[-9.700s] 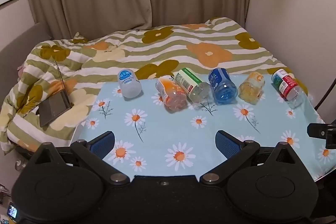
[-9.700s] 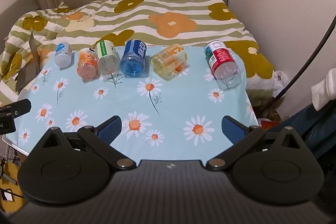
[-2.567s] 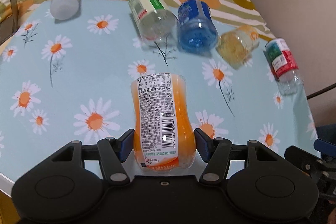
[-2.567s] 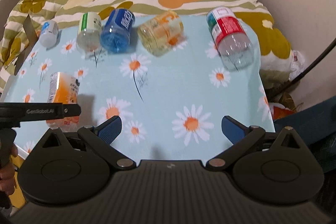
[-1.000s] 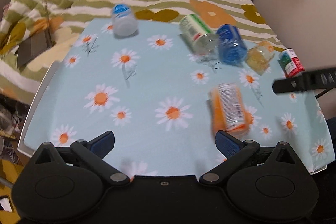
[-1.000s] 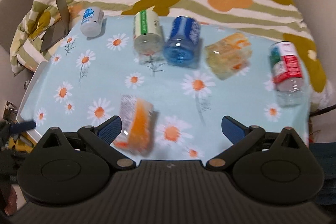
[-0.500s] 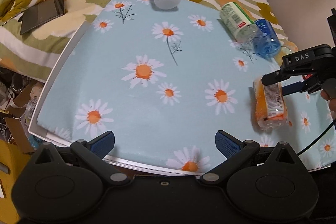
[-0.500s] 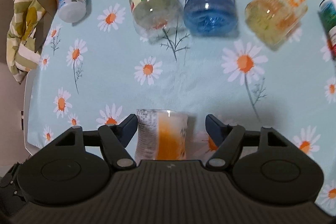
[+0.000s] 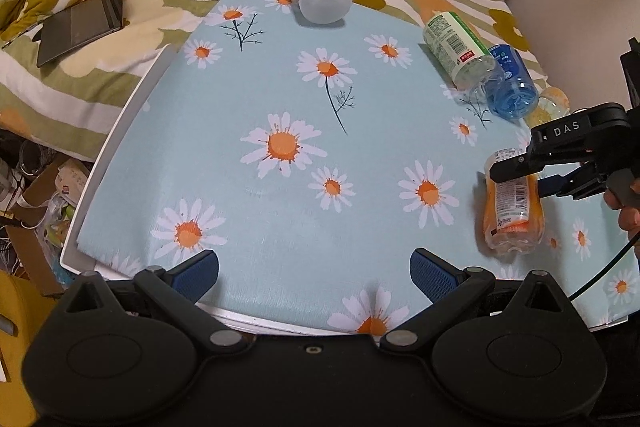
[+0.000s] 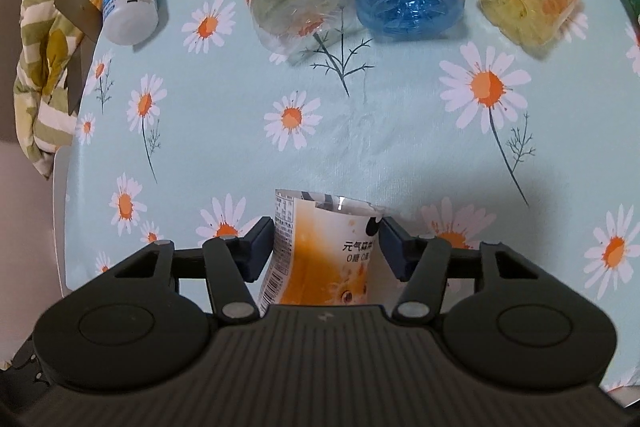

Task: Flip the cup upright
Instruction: 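Lift the orange-labelled bottle and rotate it so its base points down, then lower the upright orange-labelled bottle onto the tablecloth and open the right gripper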

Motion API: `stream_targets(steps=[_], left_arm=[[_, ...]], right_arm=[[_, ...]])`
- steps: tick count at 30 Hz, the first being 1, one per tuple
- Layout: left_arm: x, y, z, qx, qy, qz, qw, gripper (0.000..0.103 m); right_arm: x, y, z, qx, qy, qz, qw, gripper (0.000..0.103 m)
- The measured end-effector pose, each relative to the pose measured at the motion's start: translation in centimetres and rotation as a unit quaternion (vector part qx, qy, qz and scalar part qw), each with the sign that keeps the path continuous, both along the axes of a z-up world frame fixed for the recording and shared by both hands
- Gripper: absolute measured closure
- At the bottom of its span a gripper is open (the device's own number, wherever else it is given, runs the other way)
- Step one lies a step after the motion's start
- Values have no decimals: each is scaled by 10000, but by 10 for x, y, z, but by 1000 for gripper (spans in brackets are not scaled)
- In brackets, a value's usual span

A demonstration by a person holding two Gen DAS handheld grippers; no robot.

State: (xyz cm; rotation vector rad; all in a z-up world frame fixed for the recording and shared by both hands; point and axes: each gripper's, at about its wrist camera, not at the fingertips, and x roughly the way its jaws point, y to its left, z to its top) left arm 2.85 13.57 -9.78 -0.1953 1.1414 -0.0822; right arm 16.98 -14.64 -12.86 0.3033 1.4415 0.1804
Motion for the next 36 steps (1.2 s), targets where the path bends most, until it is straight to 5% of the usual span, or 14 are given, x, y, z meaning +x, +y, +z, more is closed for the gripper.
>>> stream_targets(steps=[11, 17, 23, 27, 32, 36], left_arm=[[-4, -6, 9, 69, -82, -49, 9999, 0], [-5, -12, 19, 174, -187, -159, 9995, 0], [-6, -18, 20, 384, -254, -292, 9985, 0], [-10, -17, 19, 559, -348, -354, 9972, 0], [-15, -14, 17, 768, -455, -396, 9952, 0], [-19, -12, 14, 885, -447, -438, 9941, 0]], right_arm=[[-12, -12, 21, 181, -390, -121, 9990, 36], [-37, -16, 60, 278, -1364, -398, 9895, 36], [-79, 8, 62, -526, -2834, -384, 9568, 36], [-101, 23, 41, -1082, -3684, -195, 9232, 36], [-116, 36, 11, -1514, -4321, -200, 8888, 35], [-122, 37, -3, -1504, -4428, -216, 8836, 35]])
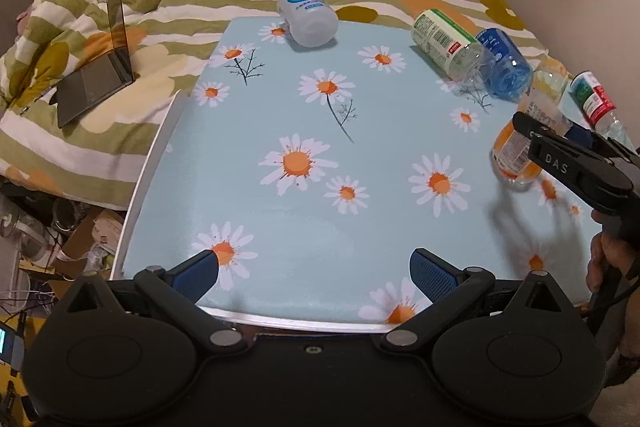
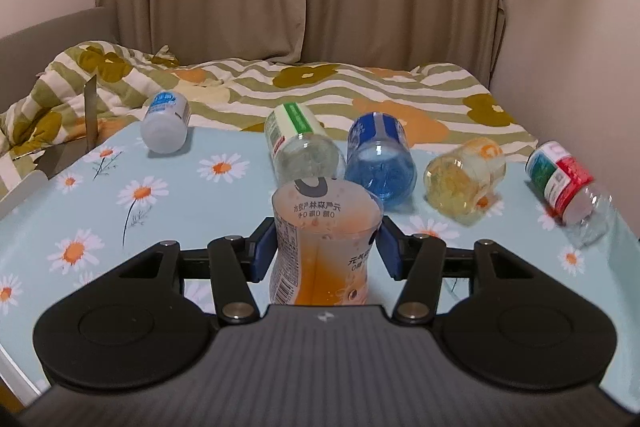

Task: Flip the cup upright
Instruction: 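Lower the upright orange-labelled bottle onto the tablecloth and open the right gripper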

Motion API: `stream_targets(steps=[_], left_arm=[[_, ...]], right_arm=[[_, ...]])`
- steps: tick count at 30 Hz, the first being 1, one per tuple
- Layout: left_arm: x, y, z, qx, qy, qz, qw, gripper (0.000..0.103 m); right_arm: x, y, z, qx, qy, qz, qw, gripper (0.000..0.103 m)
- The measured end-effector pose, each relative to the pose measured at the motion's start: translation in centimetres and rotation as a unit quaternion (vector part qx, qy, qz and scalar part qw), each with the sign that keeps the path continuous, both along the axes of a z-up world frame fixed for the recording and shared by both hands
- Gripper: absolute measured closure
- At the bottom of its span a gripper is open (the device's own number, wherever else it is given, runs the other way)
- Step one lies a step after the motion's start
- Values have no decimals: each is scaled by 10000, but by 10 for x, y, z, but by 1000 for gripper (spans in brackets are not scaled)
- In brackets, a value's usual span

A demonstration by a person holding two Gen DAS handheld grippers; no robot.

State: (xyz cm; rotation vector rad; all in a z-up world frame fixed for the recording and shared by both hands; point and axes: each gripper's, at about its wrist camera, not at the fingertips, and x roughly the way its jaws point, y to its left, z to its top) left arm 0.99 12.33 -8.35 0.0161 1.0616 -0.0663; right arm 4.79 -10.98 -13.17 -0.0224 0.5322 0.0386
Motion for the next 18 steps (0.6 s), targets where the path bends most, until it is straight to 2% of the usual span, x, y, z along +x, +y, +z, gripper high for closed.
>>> stream_targets(steps=[5, 13, 18], left_arm=[[1, -4, -2, -28, 31, -60, 10000, 0], [1, -13, 1, -99, 23, -169, 9998, 0], [0, -13, 6, -161, -20, -128, 9998, 0]], right_arm=[[-1, -1, 3, 50, 206, 53, 9998, 34], [18, -9, 22, 263, 1261, 114, 9916, 34], [21, -13, 23, 369, 1395, 87, 9895, 34]])
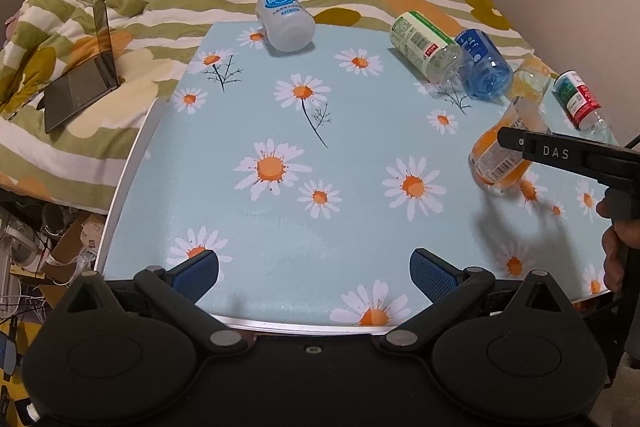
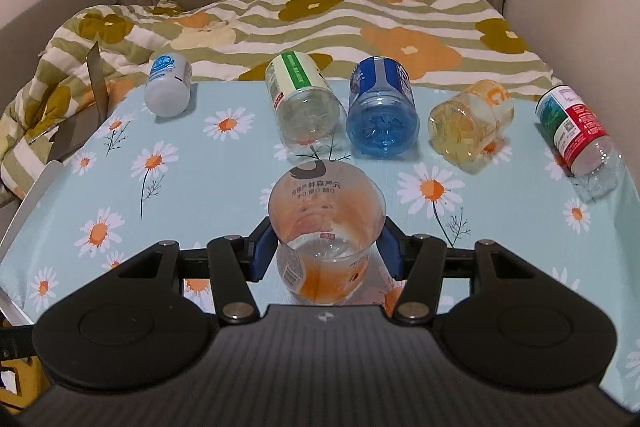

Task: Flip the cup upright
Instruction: 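Lower the upright orange-labelled bottle onto the tablecloth and open the right gripper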

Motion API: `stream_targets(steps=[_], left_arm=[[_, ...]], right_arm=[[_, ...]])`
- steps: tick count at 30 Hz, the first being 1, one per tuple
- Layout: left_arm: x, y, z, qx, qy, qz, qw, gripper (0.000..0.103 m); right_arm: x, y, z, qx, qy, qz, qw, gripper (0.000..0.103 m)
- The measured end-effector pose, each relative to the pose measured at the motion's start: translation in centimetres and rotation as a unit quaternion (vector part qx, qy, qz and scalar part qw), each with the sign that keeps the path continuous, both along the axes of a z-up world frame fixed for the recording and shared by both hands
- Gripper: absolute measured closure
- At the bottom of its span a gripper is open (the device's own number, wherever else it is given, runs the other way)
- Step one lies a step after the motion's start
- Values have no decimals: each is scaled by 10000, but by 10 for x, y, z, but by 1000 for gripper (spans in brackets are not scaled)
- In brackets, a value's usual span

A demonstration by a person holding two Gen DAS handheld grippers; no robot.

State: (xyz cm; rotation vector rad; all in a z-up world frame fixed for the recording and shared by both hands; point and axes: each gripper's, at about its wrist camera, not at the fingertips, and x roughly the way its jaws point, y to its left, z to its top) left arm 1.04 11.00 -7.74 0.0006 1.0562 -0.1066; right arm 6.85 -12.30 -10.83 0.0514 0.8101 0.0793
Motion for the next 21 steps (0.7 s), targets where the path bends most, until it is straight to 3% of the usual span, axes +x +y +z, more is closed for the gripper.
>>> stream_targets(steps=[5, 7, 9, 14, 21], left_arm=[[-2, 0, 1, -28, 6, 39, 10000, 0], [-3, -1, 1, -17, 4, 30, 10000, 0], [-4, -2, 2, -11, 1, 18, 10000, 0], [-6, -5, 7, -20, -62, -4, 10000, 0], [-2, -21, 35, -205, -429, -73, 9988, 0]], right_arm=[[-1, 0, 1, 29, -8, 29, 10000, 30], [-1, 1, 1, -17, -25, -12, 10000, 9], [-3, 1, 2, -99, -113, -59, 9999, 0], [-5, 0, 10, -142, 49, 6, 9999, 0], [-29, -18, 57, -80, 106, -19, 9999, 0]])
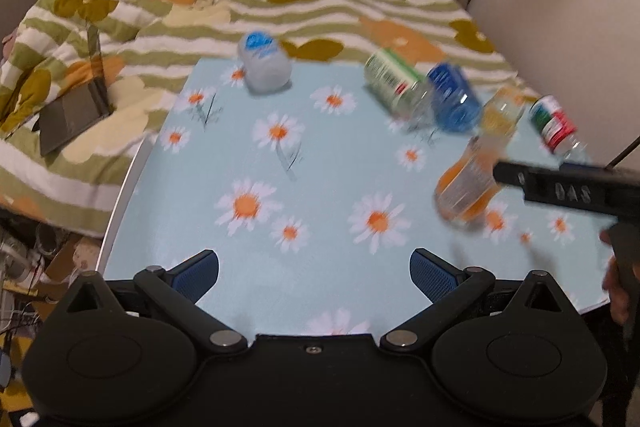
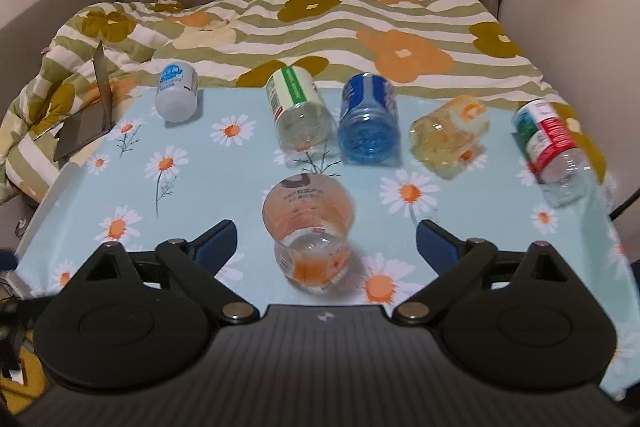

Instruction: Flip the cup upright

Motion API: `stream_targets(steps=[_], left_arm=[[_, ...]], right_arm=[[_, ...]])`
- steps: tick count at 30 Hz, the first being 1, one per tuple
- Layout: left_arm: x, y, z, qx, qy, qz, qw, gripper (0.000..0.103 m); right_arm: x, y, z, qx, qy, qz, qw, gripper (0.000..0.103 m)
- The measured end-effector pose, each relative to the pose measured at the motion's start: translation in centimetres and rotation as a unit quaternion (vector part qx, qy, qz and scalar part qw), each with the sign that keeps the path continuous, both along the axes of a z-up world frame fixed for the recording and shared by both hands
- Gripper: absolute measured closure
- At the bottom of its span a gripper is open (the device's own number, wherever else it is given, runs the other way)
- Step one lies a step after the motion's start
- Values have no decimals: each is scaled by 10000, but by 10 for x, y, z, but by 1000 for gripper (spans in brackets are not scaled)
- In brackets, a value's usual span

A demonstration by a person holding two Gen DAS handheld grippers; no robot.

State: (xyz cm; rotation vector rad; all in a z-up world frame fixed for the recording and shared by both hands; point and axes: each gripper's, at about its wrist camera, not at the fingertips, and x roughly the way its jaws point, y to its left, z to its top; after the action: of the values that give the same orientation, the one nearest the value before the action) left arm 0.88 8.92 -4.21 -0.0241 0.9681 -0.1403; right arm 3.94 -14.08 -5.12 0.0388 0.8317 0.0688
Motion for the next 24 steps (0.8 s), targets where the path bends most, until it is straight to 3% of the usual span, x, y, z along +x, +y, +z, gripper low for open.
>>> stream_targets(steps=[10, 15, 24], left_arm=[[3, -44, 46, 158, -842, -150, 9962, 0], [-3, -64, 50, 306, -1025, -261, 9939, 0], [-8, -73, 46, 424, -1048, -240, 9933, 0]], right_arm=[[-32, -45, 56, -283, 135, -304, 9990, 0], [-37, -69, 53, -237, 396, -566, 9973, 0], [-43, -82, 44, -196, 449, -629, 9968, 0]])
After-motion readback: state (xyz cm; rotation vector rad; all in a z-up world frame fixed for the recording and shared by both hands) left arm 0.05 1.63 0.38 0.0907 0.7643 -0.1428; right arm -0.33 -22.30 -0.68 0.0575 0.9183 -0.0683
